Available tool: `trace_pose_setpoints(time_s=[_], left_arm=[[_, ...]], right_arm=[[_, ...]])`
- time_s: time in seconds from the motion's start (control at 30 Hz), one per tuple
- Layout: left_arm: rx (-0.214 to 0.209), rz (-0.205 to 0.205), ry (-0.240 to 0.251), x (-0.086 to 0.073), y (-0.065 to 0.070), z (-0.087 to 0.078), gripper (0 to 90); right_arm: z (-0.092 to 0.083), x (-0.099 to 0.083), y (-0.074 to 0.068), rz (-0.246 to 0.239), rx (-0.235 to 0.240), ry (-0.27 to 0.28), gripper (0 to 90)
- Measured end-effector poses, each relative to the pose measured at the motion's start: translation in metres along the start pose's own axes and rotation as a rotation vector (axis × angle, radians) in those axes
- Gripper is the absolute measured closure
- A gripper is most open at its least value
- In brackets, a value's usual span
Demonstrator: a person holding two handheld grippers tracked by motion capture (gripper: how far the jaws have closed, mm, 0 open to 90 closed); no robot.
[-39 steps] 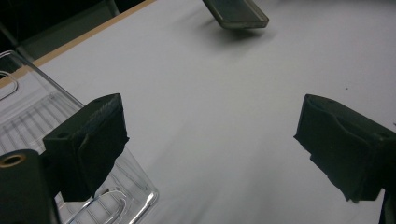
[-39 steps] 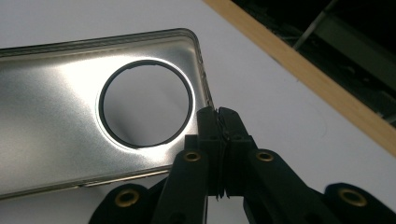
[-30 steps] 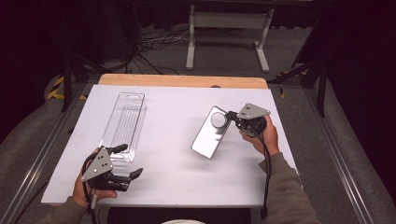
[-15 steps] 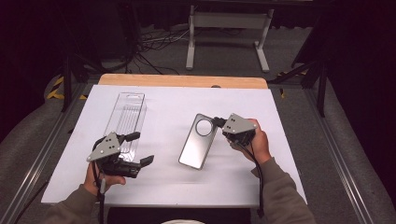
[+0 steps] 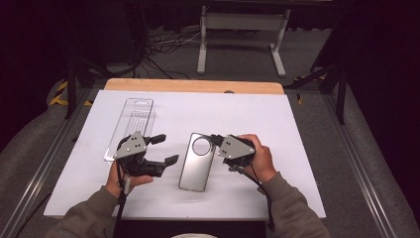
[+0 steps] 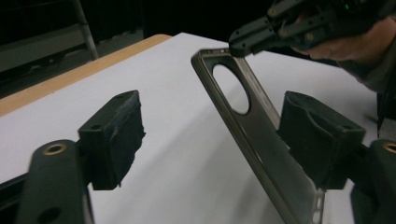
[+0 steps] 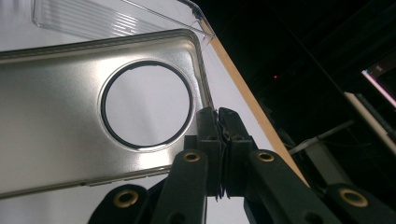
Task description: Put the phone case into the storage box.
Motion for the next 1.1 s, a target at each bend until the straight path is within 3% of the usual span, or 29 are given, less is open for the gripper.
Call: trace_pose_setpoints(time_s=[0.23, 0.5, 0.57, 0.6, 0.63, 0.9, 1.1], left_arm=[[-0.038, -0.028, -0.006, 0.005, -0.003, 0.014, 31.1], [-0.1, -0.054, -0.021, 0.004, -0.013, 0.028, 51.2], [-0.116, -0.084, -0.022, 0.002, -0.015, 0.031, 55.9], [-0.12, -0.073, -0.027, 0.002, -0.016, 0.031, 58.0], [-0.127, -0.089, -0.026, 0.001, -0.016, 0.032, 59.8], [-0.152, -0.089, -0.033, 0.001, -0.017, 0.038, 70.1], [-0.144, -0.083, -0.038, 0.001, -0.015, 0.038, 76.7]], right_arm=[[0.0, 0.009, -0.016, -0.072, -0.011, 0.016, 88.6], [-0.001, 0.014, -0.025, -0.123, -0.023, 0.027, 88.6], [-0.001, 0.015, -0.027, -0.143, -0.033, 0.025, 88.5], [-0.002, 0.016, -0.027, -0.148, -0.037, 0.028, 88.6], [-0.002, 0.016, -0.028, -0.154, -0.038, 0.03, 88.6], [-0.004, 0.02, -0.034, -0.23, -0.07, 0.02, 88.5], [-0.006, 0.021, -0.035, -0.248, -0.085, 0.029, 88.3]])
Point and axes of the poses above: each handheld gripper's, and its own axes: z roughly forward along the jaws, x roughly out of its top, y roughly to its right, the point moved 2 cm from there along z, roughly forward along the jaws, and after that the axes turned 10 degrees about z, right-handed, at the moved point
